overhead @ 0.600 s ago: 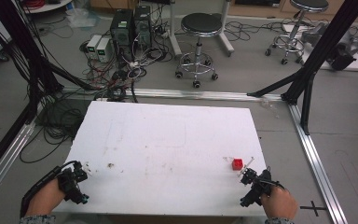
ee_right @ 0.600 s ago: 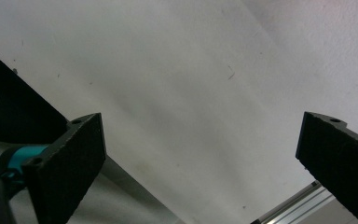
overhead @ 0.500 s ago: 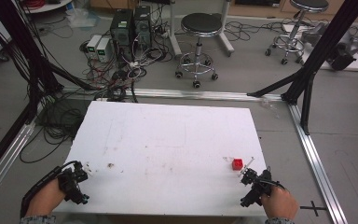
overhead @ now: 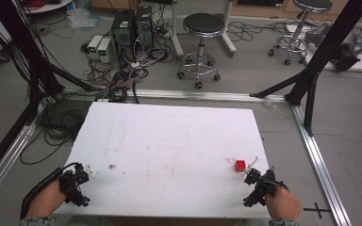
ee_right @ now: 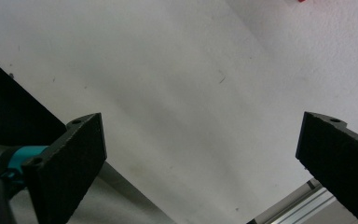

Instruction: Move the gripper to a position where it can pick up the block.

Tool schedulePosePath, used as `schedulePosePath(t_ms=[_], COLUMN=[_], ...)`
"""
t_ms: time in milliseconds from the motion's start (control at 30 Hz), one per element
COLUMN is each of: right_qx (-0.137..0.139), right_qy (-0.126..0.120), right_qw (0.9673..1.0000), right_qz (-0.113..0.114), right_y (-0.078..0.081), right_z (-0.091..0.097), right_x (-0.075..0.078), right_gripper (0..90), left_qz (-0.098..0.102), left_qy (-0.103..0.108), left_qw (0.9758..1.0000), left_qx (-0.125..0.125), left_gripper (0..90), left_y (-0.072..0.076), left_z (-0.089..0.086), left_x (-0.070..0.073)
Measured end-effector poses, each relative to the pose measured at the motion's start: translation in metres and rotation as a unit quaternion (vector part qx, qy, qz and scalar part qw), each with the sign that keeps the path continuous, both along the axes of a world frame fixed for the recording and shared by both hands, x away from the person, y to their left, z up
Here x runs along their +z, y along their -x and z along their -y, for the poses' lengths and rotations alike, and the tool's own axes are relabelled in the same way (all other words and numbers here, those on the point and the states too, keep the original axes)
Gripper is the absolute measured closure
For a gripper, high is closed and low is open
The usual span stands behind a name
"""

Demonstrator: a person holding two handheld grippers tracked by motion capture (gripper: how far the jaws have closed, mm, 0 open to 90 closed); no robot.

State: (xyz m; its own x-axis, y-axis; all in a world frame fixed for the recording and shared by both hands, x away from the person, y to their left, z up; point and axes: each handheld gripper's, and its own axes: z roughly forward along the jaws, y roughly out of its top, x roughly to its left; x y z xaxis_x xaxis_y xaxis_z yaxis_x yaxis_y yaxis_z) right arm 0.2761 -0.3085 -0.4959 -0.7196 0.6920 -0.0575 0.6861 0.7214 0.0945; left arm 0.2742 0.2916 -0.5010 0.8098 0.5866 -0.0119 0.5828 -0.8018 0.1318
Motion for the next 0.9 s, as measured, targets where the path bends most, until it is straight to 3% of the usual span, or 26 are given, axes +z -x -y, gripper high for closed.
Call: schedulePosePath(t_ms=[433,767,900], right_qx=[0.008,0.044,0.08], right_qy=[-0.022,-0.006,0.013], right_qw=[0.9997,0.999,0.9967], right_qz=[0.003,0.002,0.007], right_y=[-0.008,-0.023,-0.033], right_z=[0.017,0.032,0.036], right_x=[0.001,0.003,0.002], right_gripper=[0.8,0.8,0.8], left_qz=[0.007,0.009,0.01], left_qy=[0.005,0.004,0.003], left_qw=[1.0,0.9999,0.9999], left_qx=[0.002,0.003,0.002], left_gripper=[21.4,21.4,21.4], left_y=[0.001,0.001,0.001], left_z=[-0.001,-0.003,-0.002], left_x=[0.001,0.001,0.001])
